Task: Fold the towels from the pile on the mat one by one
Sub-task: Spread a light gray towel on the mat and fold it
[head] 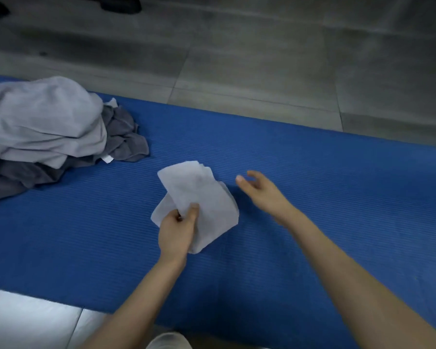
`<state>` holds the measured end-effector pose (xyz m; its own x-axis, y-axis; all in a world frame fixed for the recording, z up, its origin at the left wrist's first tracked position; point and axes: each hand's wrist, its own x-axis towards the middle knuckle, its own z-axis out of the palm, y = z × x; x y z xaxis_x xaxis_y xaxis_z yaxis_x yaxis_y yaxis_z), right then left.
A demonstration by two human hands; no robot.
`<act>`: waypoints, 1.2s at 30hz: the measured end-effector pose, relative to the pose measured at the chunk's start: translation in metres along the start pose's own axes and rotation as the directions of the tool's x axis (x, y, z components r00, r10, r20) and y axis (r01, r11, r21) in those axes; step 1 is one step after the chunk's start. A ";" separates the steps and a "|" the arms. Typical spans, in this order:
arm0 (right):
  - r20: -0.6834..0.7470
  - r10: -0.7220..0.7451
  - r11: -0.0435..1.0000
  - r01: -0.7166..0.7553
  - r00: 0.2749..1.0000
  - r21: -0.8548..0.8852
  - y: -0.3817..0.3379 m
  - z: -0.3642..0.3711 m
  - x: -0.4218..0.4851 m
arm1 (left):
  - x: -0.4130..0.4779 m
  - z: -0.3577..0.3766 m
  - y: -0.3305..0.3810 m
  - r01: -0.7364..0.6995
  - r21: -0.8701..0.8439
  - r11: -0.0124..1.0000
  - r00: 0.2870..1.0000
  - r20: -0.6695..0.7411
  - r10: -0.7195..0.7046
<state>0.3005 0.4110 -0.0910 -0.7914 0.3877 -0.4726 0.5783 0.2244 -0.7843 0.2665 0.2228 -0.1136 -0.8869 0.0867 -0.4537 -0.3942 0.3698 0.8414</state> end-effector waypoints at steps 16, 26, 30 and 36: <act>-0.040 0.015 0.879 0.006 0.999 0.476 0.006 0.057 -0.027 | -0.010 -0.018 0.024 -0.040 -0.127 0.991 0.998 0.037 0.045; 0.077 -0.349 0.900 0.311 0.934 0.305 -0.036 0.007 -0.046 | -0.015 -0.050 0.075 -0.414 0.067 0.908 0.893 0.223 0.391; 0.021 -0.379 0.924 0.380 0.925 -0.042 -0.053 -0.019 -0.046 | -0.012 -0.050 0.090 -0.594 0.438 0.675 0.804 0.288 0.520; -0.114 -0.384 0.910 0.354 0.916 -0.218 -0.056 -0.032 -0.045 | 0.013 -0.037 0.100 -0.700 0.681 0.214 0.540 0.310 0.782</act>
<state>0.3095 0.4096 -0.0128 -0.9245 0.3711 -0.0866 0.2894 0.5360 -0.7930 0.2067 0.2264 -0.0246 -0.7130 0.6228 0.3220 0.7007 0.6486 0.2970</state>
